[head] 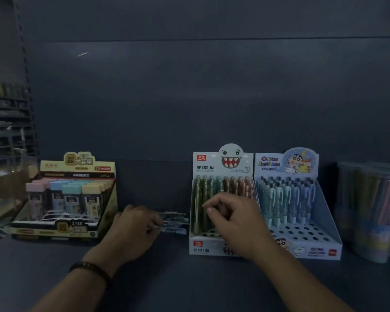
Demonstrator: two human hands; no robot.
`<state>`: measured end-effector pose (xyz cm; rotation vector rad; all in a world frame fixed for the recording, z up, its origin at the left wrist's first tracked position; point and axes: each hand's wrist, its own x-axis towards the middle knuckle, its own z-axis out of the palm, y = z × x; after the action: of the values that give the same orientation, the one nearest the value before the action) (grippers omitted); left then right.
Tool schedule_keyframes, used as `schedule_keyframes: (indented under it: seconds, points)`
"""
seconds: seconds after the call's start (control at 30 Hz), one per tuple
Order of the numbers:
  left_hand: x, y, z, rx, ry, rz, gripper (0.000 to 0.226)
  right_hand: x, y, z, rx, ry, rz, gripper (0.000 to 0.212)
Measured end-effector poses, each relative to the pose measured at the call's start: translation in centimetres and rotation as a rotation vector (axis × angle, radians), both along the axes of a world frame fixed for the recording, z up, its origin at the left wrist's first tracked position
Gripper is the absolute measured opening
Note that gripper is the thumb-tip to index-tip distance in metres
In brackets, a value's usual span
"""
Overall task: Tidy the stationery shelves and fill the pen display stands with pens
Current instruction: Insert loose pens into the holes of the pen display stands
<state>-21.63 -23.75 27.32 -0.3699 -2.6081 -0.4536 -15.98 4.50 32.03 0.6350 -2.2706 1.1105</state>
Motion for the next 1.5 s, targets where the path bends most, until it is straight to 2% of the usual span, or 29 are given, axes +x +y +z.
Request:
schedule_keyframes:
  seconds: [0.17, 0.33, 0.47, 0.57, 0.7, 0.8, 0.93, 1.03, 1.13, 1.2, 1.33, 1.4, 1.5]
  points:
    - [0.2, 0.4, 0.1, -0.120, -0.023, 0.047, 0.010, 0.0, 0.0, 0.0, 0.001, -0.005, -0.005, 0.015]
    - [0.4, 0.4, 0.3, -0.101, -0.058, -0.009, 0.004, 0.1, -0.1, 0.0, -0.001, -0.028, 0.007, 0.015]
    - [0.6, 0.6, 0.6, -0.121, -0.049, -0.069, 0.010, 0.2, -0.1, 0.1, 0.000, -0.025, 0.005, 0.015]
    - [0.8, 0.8, 1.0, -0.111, -0.056, -0.106, 0.024, 0.2, -0.1, 0.1, 0.000, -0.025, -0.001, 0.016]
    - [1.0, 1.2, 1.2, -0.132, -0.039, -0.145, 0.002, 0.2, -0.1, 0.0, -0.004, -0.035, 0.008, 0.016]
    - [1.2, 1.4, 1.5, -0.180, 0.000, -0.195, 0.006, 0.2, -0.1, 0.0, 0.001, -0.031, 0.009, 0.016]
    - [1.6, 1.5, 1.9, -0.174, 0.031, -0.310, 0.024, 0.0, 0.0, 0.0, 0.009, -0.014, -0.023, 0.016]
    - [1.9, 2.0, 2.1, -0.138, 0.033, -0.323, 0.024, -0.1, 0.1, -0.1, 0.001, -0.017, -0.034, 0.017]
    - [2.0, 1.9, 2.2, -0.033, 0.137, -0.333, 0.025, -0.1, 0.1, -0.2, -0.005, -0.012, -0.037, 0.015]
    - [2.4, 1.6, 2.6, 0.049, 0.233, -0.329, 0.013, 0.0, 0.2, -0.1, -0.021, 0.009, -0.037, 0.011]
    - [3.4, 2.5, 4.2, 0.106, 0.528, -0.336, 0.009, 0.4, 0.1, 0.1, -0.116, -0.002, 0.017, 0.008]
    - [3.8, 3.6, 4.6, 0.093, 0.646, -0.376, 0.011, 0.7, -0.3, 0.3, -0.207, -0.064, 0.094, 0.013]
    - [4.3, 5.3, 4.3, -0.023, 0.745, -0.392, 0.009, 1.2, -0.9, 0.6, -0.359, -0.167, 0.226, 0.019]
